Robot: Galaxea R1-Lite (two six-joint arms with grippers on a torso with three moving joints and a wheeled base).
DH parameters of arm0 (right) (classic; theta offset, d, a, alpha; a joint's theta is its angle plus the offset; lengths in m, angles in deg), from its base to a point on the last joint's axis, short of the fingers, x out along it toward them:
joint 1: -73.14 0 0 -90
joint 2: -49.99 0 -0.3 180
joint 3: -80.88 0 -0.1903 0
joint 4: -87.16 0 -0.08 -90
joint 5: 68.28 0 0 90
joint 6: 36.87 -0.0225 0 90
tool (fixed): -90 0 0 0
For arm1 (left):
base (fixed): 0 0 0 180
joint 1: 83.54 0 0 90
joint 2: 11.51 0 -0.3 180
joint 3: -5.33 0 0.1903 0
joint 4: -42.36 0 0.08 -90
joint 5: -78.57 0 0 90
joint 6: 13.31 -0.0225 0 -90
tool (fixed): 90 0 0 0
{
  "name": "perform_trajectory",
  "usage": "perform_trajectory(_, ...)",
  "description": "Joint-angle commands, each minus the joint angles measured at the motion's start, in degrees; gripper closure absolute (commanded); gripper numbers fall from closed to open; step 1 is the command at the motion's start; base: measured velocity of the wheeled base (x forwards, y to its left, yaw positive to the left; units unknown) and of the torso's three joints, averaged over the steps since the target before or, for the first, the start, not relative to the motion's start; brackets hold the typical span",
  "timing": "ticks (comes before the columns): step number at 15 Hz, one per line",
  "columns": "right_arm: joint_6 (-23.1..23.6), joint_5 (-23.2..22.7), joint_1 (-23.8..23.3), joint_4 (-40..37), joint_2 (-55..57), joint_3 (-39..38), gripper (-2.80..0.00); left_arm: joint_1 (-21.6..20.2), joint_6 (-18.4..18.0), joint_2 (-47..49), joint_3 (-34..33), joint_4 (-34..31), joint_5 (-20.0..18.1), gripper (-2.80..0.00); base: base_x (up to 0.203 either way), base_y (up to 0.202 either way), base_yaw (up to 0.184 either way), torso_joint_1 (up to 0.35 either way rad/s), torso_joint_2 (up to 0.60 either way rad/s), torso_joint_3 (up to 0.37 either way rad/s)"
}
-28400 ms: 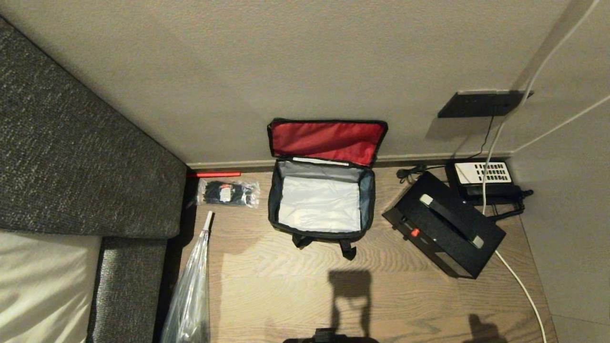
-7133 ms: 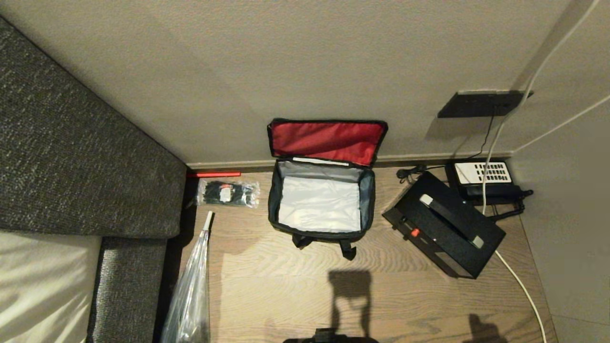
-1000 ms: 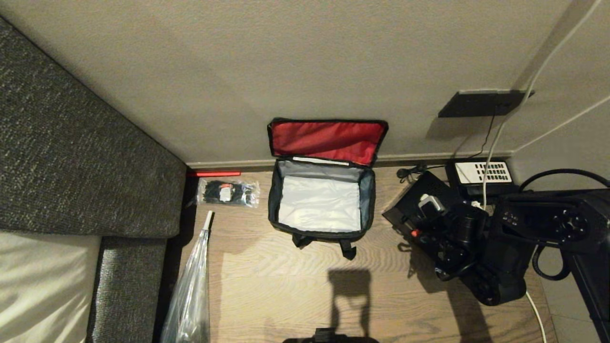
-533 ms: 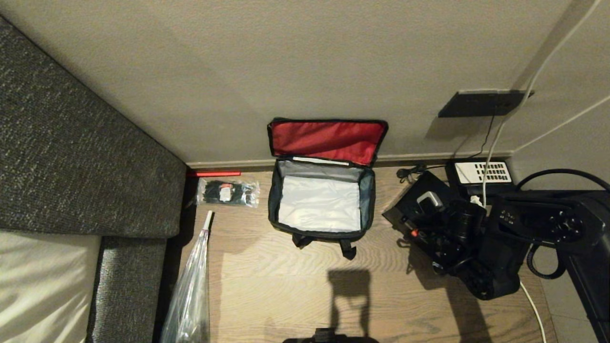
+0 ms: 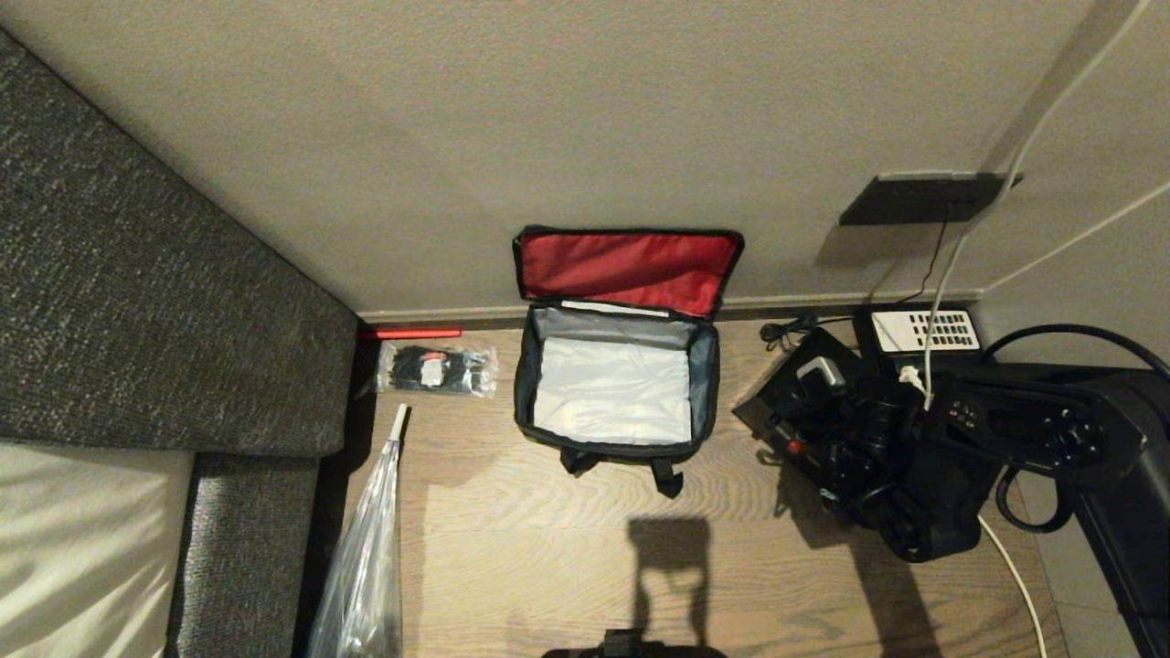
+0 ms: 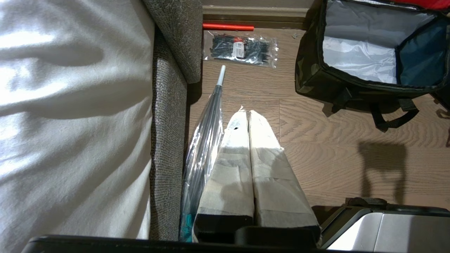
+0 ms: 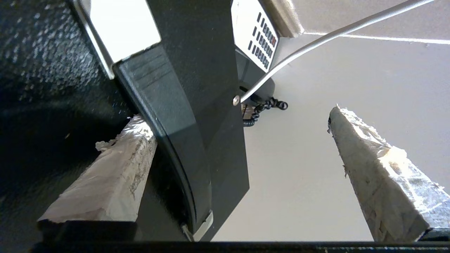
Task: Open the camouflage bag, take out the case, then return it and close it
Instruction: Grip the handle again
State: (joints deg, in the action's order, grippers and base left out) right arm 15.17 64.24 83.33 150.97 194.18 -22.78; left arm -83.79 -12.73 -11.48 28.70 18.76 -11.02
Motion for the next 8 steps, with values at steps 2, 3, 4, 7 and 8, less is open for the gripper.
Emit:
perform_trajectory(2,0.9,0.5,-0.2,0.5,2.3,0.7,-2.80,0.0,0.0,-0.1,-0.2,0.0,0.0,0.00,0.000,0.000,0.000,0.000,0.00,0.000)
perform_trajectory(3,1.5,1.1,-0.2,0.5,3.1,0.7,-2.80,-0.1,0.0,-0.1,-0.2,0.0,0.0,0.00,0.000,0.000,0.000,0.000,0.00,0.000)
perform_trajectory(4,1.8,1.8,-0.3,0.5,3.5,0.6,-2.80,-0.1,0.0,-0.1,-0.2,0.0,0.0,0.00,0.000,0.000,0.000,0.000,0.00,0.000)
perform_trajectory(7,1.8,2.9,-0.2,0.5,4.6,0.2,-2.80,0.0,0.0,-0.1,-0.2,0.0,0.0,0.00,0.000,0.000,0.000,0.000,0.00,0.000)
perform_trajectory(8,1.9,3.5,-0.2,0.5,5.0,0.2,-2.80,0.0,0.0,-0.1,-0.2,0.0,0.0,0.00,0.000,0.000,0.000,0.000,0.00,0.000)
